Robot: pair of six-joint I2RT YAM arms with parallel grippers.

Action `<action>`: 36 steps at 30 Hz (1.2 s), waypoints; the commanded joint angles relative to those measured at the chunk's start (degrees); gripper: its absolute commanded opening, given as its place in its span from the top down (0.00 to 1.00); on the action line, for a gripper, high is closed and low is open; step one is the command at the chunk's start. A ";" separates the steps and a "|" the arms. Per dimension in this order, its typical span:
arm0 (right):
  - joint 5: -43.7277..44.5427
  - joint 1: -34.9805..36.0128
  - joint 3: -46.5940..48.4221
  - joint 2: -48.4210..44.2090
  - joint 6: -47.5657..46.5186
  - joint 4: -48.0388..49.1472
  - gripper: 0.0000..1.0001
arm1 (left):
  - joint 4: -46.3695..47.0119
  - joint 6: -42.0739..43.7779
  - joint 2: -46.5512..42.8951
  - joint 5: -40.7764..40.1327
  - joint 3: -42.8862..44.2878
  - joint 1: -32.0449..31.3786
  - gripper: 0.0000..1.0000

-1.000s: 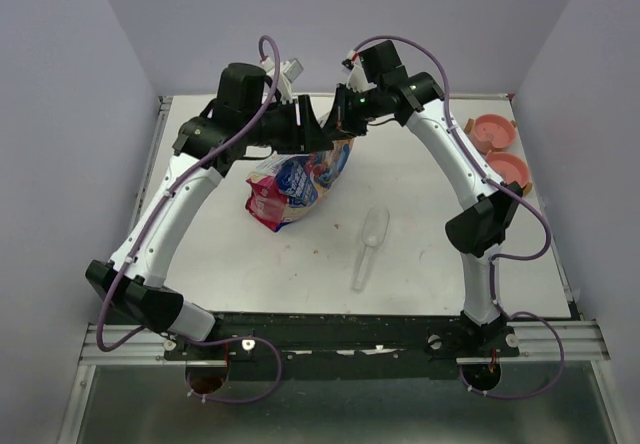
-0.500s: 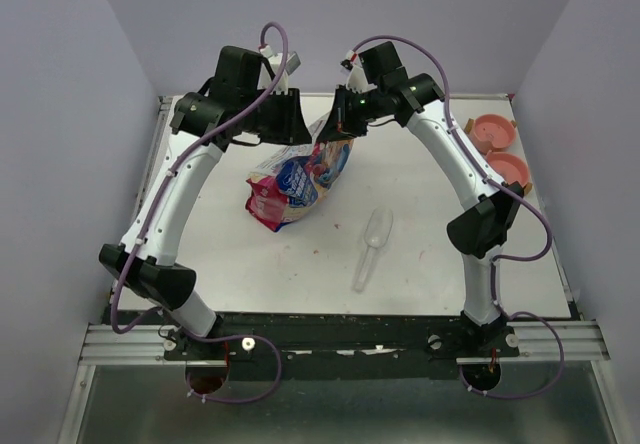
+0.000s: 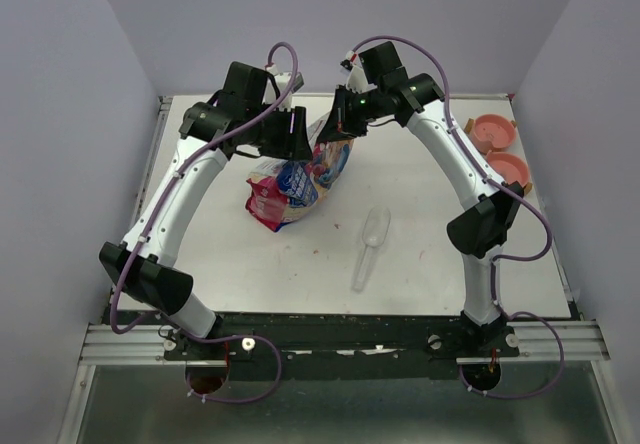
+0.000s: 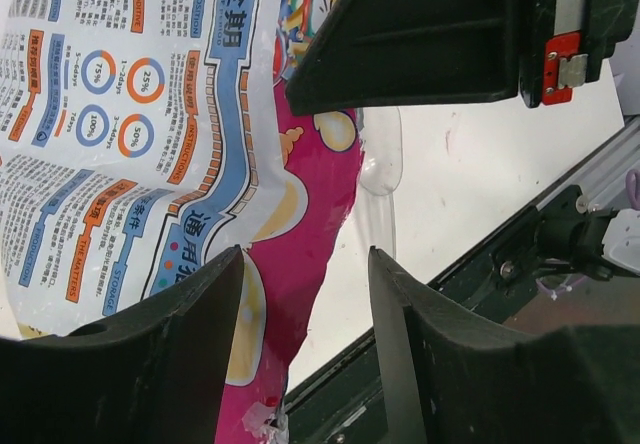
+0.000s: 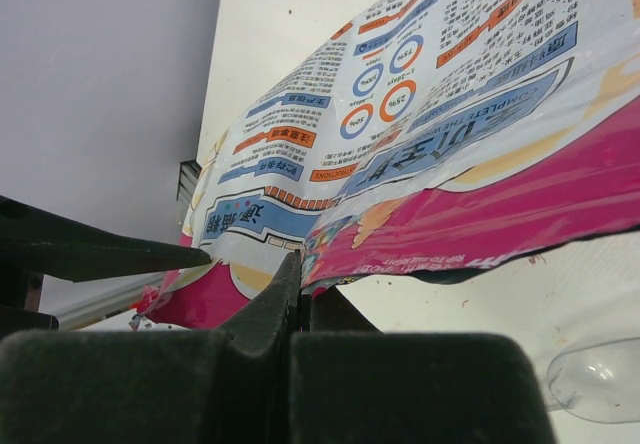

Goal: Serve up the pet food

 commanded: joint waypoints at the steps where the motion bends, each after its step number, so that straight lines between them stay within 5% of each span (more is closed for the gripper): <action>1: -6.65 0.95 1.44 -1.82 0.31 1.52 1.00 | 1.70 -0.66 0.90 -1.00 0.30 -1.19 0.41; 11: -10.78 0.95 3.73 -0.24 5.84 5.91 1.00 | 2.13 -3.38 1.79 -1.89 -0.66 -3.03 0.49; 18: -12.90 0.95 3.64 0.11 7.87 8.56 1.00 | 2.67 -10.76 1.51 -4.44 -4.36 -3.65 0.94; 21: -11.23 0.77 2.15 -0.33 6.47 7.77 0.99 | 1.52 -12.95 2.75 -5.84 -3.39 -3.13 1.00; 26: -9.65 -0.46 -0.31 -1.82 6.02 7.76 0.89 | 1.26 -16.82 2.23 -7.77 -1.81 -2.07 1.00; 32: -10.96 -3.27 -8.65 -6.12 8.22 12.94 0.54 | 2.84 -19.11 0.12 -6.73 -2.69 0.12 1.00; 36: -10.79 -3.54 -11.65 -8.49 7.61 14.53 0.45 | 3.02 -19.55 -0.41 -5.32 -2.69 1.27 1.00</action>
